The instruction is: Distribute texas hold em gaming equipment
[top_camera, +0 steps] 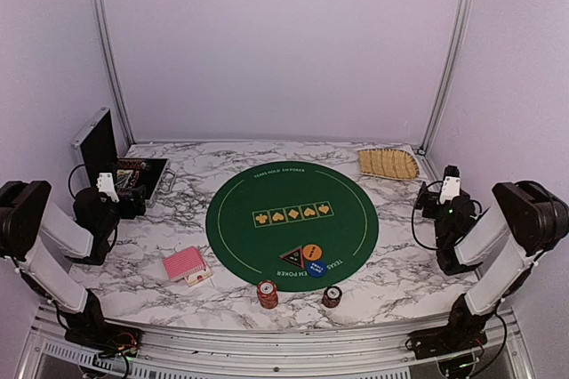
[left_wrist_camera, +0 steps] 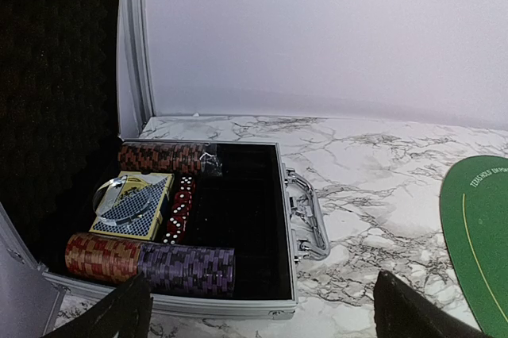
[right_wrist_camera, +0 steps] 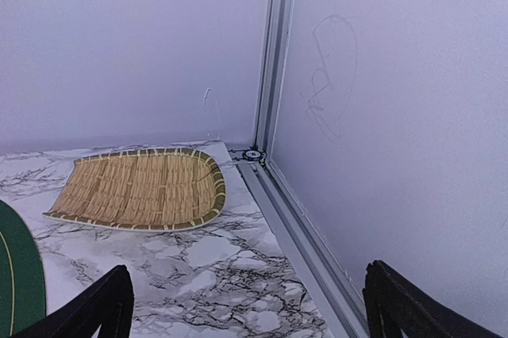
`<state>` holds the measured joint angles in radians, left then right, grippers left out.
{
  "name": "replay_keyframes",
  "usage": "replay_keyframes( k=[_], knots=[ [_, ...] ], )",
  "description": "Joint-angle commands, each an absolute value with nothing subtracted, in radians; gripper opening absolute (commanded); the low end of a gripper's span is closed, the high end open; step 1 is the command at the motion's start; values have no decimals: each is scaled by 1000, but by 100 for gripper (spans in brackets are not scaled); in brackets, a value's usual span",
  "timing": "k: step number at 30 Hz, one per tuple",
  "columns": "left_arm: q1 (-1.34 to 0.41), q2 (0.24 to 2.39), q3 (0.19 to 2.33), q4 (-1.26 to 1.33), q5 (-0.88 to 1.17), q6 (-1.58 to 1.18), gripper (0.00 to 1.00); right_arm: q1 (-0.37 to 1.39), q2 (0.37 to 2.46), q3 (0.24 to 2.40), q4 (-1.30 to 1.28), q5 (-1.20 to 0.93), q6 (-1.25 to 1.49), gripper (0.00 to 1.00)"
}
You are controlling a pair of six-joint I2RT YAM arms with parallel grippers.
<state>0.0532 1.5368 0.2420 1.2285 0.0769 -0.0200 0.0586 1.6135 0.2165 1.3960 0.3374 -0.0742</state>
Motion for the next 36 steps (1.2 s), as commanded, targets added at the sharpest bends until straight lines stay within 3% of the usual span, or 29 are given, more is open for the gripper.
replay_keyframes(
  k=[1,17,25,28,36],
  knots=[
    [50,1536,253,1262,67,-23,99,62,1605,226,1400,329,-60,99],
    [51,1530,255,1259,71,-24,99,56,1590,229,1367,333,-42,99],
    [59,1412,408,893,93,-26,99,63,1533,223,1353,376,-49,99],
    [59,1364,442,815,93,-20,99,63,1398,328,1037,480,-6,99],
    [71,1304,681,348,104,-6,99,62,1223,636,384,441,107,99]
  ],
)
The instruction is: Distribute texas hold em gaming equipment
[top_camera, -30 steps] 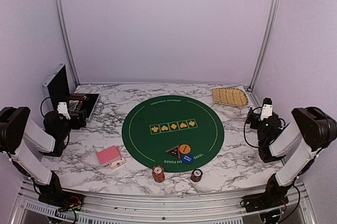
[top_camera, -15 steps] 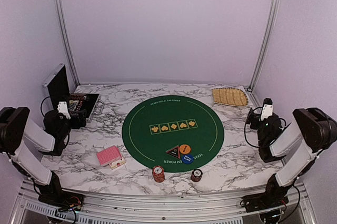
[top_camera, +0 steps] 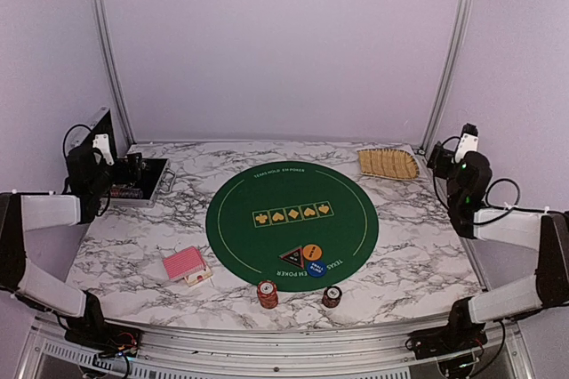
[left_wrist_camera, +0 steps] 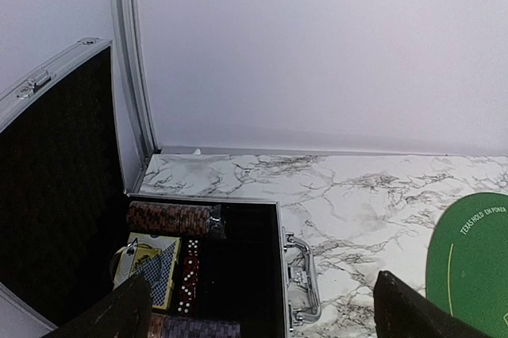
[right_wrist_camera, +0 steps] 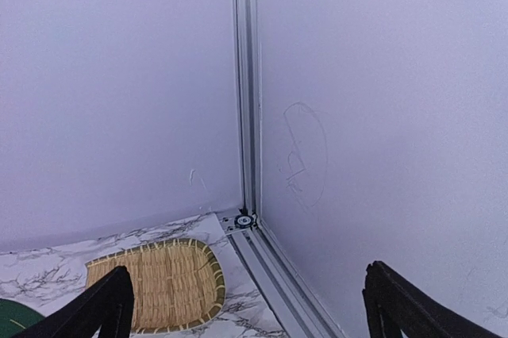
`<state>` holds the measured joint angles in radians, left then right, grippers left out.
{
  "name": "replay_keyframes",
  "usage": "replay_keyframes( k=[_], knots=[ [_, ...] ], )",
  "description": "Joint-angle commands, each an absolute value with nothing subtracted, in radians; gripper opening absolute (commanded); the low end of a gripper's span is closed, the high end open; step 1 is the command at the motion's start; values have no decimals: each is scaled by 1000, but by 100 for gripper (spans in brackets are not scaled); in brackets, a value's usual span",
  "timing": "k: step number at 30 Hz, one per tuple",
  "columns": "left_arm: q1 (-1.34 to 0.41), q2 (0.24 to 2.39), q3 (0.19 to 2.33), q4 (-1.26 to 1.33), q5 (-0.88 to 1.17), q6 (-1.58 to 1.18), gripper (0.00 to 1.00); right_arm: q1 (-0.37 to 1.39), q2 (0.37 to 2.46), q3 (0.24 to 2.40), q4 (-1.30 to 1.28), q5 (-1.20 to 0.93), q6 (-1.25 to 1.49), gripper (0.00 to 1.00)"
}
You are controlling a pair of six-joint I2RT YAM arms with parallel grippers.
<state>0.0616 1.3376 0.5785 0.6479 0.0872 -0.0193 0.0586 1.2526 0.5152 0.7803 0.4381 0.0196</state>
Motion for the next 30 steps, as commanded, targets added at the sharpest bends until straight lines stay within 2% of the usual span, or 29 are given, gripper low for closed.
replay_keyframes(
  k=[1,5,10,14,19,27,30],
  knots=[
    [73,1294,701,299,102,10,99,62,1226,668,328,429,138,99],
    [88,1255,802,58,124,59,99,59,1214,769,162,428,381,99],
    [96,1255,948,-232,209,103,99,99,1235,857,93,30,320,99],
    [95,1240,999,-344,239,140,99,318,1322,1005,-113,131,253,99],
    [95,1207,1018,-427,266,192,99,548,1389,1079,-206,208,239,99],
    [95,1210,1067,-572,349,248,99,790,1493,1170,-343,241,242,99],
    [95,1201,1068,-599,379,268,99,836,1520,1194,-360,168,251,94]
  ],
)
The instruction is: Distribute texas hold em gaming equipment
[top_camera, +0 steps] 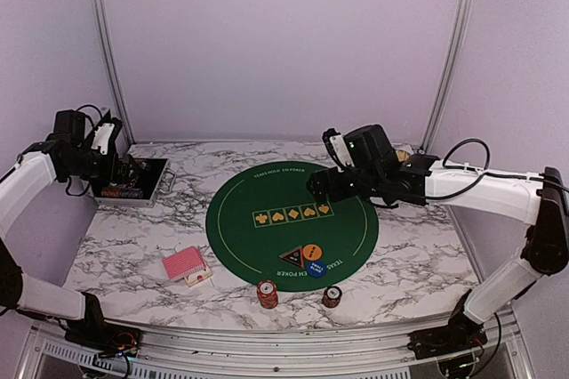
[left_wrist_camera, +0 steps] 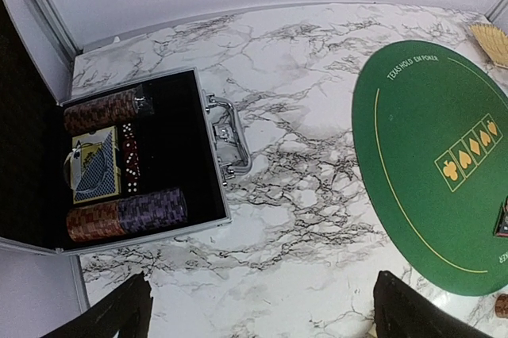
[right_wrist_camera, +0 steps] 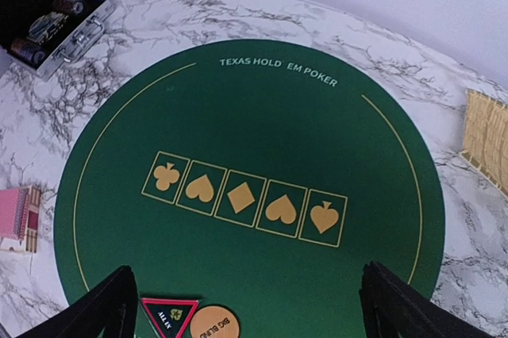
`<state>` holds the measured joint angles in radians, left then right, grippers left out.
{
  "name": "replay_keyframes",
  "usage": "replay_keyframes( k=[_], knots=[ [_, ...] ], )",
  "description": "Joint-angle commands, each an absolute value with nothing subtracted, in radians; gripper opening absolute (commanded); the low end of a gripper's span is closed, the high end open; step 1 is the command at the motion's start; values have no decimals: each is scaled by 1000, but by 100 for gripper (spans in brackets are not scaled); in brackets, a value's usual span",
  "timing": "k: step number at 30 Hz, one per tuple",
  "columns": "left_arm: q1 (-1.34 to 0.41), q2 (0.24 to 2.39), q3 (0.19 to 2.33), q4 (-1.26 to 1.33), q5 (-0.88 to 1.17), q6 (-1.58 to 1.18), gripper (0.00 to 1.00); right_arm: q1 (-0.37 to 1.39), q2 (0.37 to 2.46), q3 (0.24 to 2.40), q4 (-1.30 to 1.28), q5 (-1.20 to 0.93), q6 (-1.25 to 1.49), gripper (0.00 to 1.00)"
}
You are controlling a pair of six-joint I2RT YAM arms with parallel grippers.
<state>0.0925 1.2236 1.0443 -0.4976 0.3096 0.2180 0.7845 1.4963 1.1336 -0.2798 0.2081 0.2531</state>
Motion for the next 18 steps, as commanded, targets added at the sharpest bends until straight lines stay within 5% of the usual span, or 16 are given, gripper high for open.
replay_keyframes(
  k=[1,11,18],
  knots=[
    [93,1198,1069,-610,394,280,99,863,1528,1205,-368,154,248,93],
    [75,1176,1035,-685,455,372,99,1158,1676,1357,-525,79,226,99],
    [50,1156,1027,-733,458,419,99,1195,1753,1428,-544,50,267,99]
  ],
)
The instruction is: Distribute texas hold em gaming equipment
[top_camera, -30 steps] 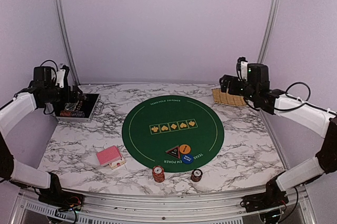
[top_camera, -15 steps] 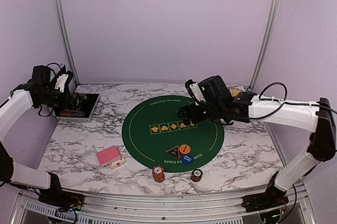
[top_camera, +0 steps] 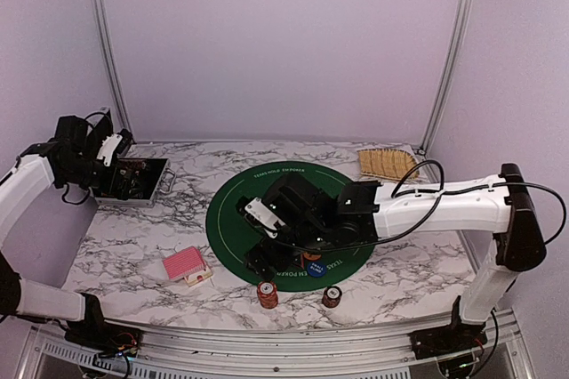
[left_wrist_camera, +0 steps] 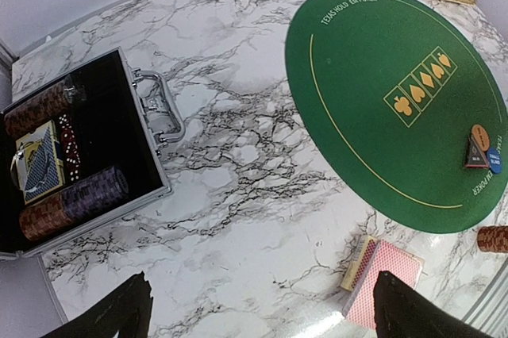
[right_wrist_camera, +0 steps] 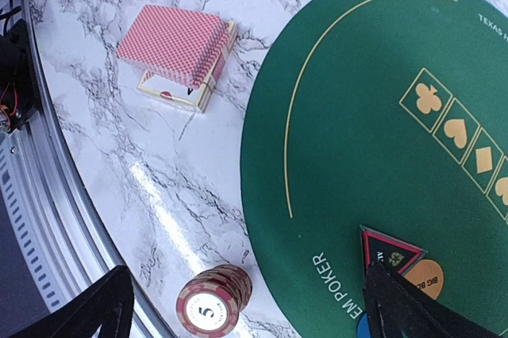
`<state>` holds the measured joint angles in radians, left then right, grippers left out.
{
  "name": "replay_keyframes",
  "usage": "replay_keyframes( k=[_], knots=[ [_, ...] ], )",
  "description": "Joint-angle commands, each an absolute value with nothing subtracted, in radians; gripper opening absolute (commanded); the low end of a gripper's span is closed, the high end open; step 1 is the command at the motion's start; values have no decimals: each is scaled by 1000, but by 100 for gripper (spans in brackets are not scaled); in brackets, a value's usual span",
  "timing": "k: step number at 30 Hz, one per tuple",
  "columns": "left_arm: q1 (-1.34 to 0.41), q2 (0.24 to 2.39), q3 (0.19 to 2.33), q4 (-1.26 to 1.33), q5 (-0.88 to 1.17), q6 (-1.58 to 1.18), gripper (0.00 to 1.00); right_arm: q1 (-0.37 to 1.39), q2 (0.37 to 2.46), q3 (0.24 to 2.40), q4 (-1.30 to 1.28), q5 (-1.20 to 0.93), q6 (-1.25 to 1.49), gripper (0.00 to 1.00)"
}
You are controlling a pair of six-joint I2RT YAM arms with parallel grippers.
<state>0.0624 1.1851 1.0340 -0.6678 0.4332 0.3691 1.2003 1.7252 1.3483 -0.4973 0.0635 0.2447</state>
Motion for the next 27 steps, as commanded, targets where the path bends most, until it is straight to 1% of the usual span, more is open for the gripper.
replay_keyframes(
  k=[1,5,10,15,17,19,21,23,27],
  knots=[
    [49,1153,1030,-743,458,424,99,1195,1767,1447,-553,48,259,99],
    [37,1140,1030,-786,487,464,99,1195,1828,1523,-589,39,216,99],
    [-45,1134,1014,-823,430,509,99,1195,1870,1590,-614,28,209,99],
    [-71,1134,1022,-839,419,516,99,1194,1879,1620,-671,68,222,99],
    [-79,1140,1030,-841,414,515,99,1189,1881,1628,-700,96,239,97],
    [-85,1144,1041,-842,413,513,99,1157,1881,1613,-722,107,254,92],
    [-89,1147,1050,-842,415,511,99,1106,1878,1574,-734,98,267,85],
    [-90,1147,1058,-844,414,508,99,1062,1874,1531,-740,100,270,79],
    [-90,1136,1066,-848,407,513,99,1038,1868,1464,-734,126,263,77]
  ],
)
